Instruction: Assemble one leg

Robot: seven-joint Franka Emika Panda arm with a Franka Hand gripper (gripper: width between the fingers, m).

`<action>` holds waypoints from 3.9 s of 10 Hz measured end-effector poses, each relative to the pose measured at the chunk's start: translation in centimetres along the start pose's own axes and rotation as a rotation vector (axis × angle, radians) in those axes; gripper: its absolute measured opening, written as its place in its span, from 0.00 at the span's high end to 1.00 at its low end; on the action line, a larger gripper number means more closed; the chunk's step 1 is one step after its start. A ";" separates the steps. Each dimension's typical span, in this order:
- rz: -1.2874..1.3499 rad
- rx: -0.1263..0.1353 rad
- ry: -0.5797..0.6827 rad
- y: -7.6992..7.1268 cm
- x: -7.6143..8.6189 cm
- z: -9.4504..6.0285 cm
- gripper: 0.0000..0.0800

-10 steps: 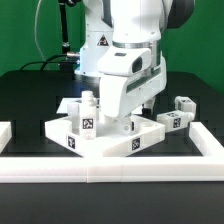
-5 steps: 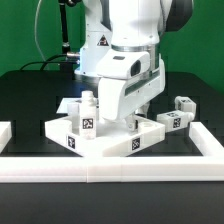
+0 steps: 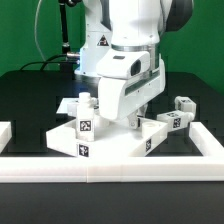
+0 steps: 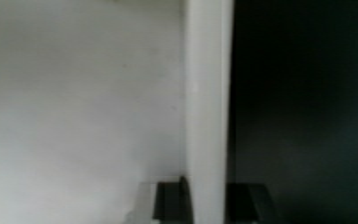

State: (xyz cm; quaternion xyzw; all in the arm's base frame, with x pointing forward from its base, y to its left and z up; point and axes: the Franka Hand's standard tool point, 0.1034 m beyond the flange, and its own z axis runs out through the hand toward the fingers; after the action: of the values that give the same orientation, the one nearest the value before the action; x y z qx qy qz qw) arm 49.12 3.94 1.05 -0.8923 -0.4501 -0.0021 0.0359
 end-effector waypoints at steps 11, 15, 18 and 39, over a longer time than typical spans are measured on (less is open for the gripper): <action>-0.760 0.012 -0.073 0.1 1.8 0.2 0.92; -0.627 0.018 -0.069 -0.9 3.8 0.2 0.92; -0.559 0.009 -0.068 -1.5 4.5 -0.5 0.84; 0.829 -0.032 0.044 -10.1 5.5 -6.0 0.19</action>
Offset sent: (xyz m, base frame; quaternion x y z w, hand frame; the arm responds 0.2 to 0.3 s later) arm 0.0152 0.0019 0.0073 -0.0154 -0.0373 -0.2256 0.9734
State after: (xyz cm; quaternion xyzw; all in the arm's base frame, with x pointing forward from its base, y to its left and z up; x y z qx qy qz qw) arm 44.48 13.92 7.89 -0.9981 -0.0516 -0.0136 0.0295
